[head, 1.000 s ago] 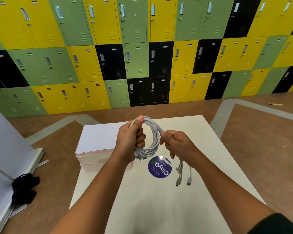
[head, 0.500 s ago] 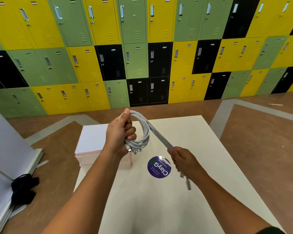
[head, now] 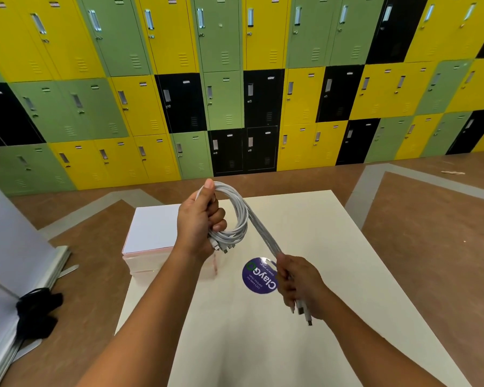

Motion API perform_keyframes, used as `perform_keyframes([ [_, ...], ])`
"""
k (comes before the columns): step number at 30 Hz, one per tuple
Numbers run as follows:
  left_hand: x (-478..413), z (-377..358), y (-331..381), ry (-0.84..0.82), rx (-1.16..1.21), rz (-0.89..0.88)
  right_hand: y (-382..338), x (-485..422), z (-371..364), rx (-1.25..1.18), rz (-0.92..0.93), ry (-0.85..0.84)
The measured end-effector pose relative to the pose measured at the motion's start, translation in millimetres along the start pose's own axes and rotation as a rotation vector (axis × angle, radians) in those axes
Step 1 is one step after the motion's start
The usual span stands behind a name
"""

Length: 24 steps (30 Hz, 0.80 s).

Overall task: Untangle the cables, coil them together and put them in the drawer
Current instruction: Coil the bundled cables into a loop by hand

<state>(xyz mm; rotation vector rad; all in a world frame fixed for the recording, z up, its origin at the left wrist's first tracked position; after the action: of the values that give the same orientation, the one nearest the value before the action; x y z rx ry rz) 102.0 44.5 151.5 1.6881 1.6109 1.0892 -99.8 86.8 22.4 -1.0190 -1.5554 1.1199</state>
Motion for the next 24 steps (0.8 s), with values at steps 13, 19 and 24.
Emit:
perform_keyframes([
  [13,11.5,-29.0,9.1,-0.184,-0.260,-0.047,-30.3,0.2,-17.7,0.421,0.155,-0.212],
  [19,14.0,-43.9,8.0,-0.207,-0.377,-0.070,-100.6,-3.4,-22.6,0.575,0.552,-0.022],
  [24,7.6,-39.2,4.4,-0.188,-0.271,-0.008,-114.2,-0.3,-41.8,0.519,0.610,-0.038],
])
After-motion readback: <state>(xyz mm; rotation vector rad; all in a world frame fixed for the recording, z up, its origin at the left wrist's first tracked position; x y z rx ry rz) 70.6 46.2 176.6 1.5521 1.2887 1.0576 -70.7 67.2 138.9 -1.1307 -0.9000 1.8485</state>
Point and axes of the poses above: each hand's wrist, its own x-axis away from the middle knuckle, its own z-axis out of the back of the hand, y = z × x, the point moved 8 cm from there along -x, towards the middle knuckle, and after that the axes turned 9 degrees about z, right-handed, at the moved point
